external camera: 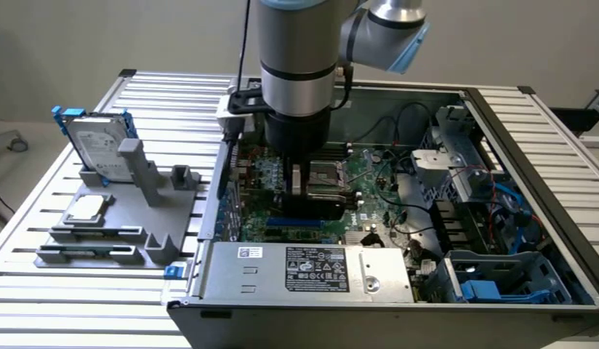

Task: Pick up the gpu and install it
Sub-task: 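Insert the gpu into the slot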

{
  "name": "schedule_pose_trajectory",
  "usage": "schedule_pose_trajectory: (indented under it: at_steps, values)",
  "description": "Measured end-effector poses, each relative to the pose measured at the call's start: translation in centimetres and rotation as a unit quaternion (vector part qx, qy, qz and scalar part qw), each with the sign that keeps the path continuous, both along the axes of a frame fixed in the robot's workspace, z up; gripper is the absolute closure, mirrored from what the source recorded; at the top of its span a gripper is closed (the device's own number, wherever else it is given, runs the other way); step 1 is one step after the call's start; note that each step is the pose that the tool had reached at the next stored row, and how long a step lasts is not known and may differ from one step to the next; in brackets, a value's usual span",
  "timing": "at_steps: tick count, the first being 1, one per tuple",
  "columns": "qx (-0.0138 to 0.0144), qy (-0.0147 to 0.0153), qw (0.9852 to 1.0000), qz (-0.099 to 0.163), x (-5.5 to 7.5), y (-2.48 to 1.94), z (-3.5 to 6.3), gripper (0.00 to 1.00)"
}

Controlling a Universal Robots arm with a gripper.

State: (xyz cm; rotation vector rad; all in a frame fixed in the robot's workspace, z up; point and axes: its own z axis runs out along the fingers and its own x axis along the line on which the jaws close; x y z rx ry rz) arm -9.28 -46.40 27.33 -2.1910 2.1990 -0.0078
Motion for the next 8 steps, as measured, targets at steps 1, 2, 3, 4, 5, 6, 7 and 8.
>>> schedule_pose_trajectory:
  at_steps: [1,2,3,4,5,6,7,8]
  values:
    - [0.0,0.0,1.0,0.0,-0.02,-0.01,-0.03,0.74]
    - [0.0001,0.0,1.0,0.0,-0.03,-0.01,-0.09,0.74]
    - [0.0001,0.0,1.0,0.0,-0.04,0.0,-0.15,0.74]
    - [0.0002,0.0,1.0,0.0,-0.06,0.0,-0.22,0.74]
    - [0.0004,0.0,1.0,0.0,-0.06,0.0,-0.3,0.74]
    - [0.0007,0.0,1.0,0.0,-0.06,0.0,-0.36,0.74]
    - [0.001,0.0,1.0,0.0,-0.07,-0.01,-0.4,0.74]
    - [0.0014,0.0001,1.0,0.0,-0.07,-0.01,-0.44,0.74]
